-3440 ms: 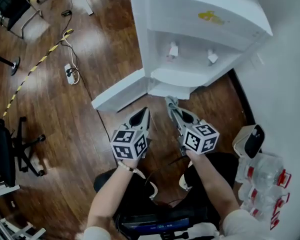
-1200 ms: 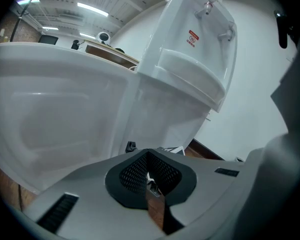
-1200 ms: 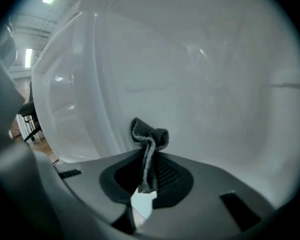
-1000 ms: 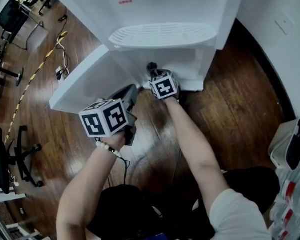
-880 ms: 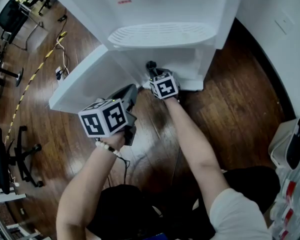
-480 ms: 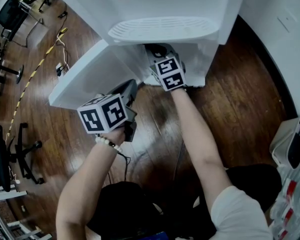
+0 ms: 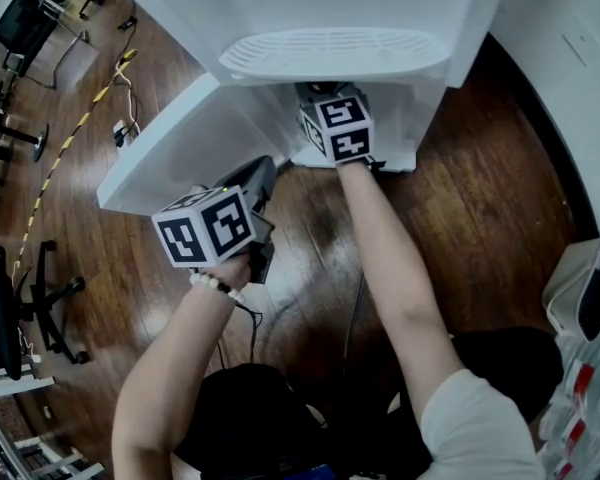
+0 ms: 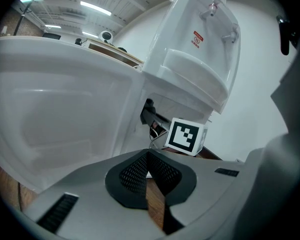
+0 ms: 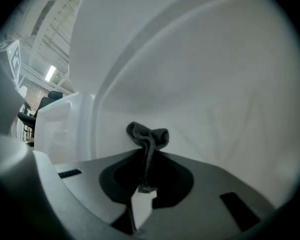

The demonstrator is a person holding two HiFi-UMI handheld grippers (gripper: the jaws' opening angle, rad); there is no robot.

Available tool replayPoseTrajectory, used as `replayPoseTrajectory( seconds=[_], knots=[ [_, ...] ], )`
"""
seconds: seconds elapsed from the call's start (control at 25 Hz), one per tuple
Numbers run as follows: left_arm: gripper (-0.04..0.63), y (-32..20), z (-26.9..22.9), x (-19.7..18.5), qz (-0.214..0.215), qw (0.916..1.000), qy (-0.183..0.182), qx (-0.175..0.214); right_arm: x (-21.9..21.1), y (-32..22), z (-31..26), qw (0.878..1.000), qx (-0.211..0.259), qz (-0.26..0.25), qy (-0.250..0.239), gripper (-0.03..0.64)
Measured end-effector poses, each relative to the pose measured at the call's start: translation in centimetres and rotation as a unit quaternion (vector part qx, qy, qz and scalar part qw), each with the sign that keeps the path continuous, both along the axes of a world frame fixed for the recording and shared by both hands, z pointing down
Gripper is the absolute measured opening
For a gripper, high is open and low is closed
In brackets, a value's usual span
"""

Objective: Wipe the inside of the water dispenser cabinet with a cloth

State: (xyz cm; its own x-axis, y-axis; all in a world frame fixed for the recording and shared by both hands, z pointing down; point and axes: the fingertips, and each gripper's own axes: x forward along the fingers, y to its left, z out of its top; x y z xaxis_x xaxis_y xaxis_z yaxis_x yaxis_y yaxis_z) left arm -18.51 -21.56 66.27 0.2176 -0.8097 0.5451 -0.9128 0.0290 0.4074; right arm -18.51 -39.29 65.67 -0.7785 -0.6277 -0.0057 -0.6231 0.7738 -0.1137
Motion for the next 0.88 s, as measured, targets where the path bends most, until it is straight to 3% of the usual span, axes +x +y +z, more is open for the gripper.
replayPoseTrajectory(
  seconds=[0.16, 0.28, 0.4, 0.56, 0.76, 0.88],
  knots=[
    [-0.003, 0.0, 0.3, 0.1, 0.003, 1.0, 0.003, -0.003, 0.1, -0.6, 7.0, 0.996, -0.075, 0.01, 0.049, 0.037],
    [-0.003, 0.0, 0.5, 0.2, 0.007, 1.0, 0.002, -0.006, -0.6, -0.5, 12.2, 0.985, -0.146, -0.001, 0.091, 0.038],
    [-0.003, -0.1, 0.8, 0.3, 0.013, 0.9999, 0.002, -0.009, -1.1, -0.4, 14.8, 0.975, -0.198, -0.009, 0.101, 0.043],
    [-0.003, 0.2, 1.0, 0.1, 0.015, 0.9998, 0.001, -0.012, -0.9, -0.6, 15.9, 0.971, -0.213, 0.009, 0.112, 0.043],
    [-0.003, 0.5, 0.7, -0.4, 0.014, 0.9998, 0.002, -0.013, -1.3, -0.8, 18.5, 0.954, -0.199, 0.011, 0.224, 0.042],
    [-0.003, 0.8, 0.4, -0.3, 0.016, 0.9998, 0.003, -0.01, -0.9, -1.6, 19.0, 0.946, -0.197, 0.013, 0.256, 0.041]
  ],
)
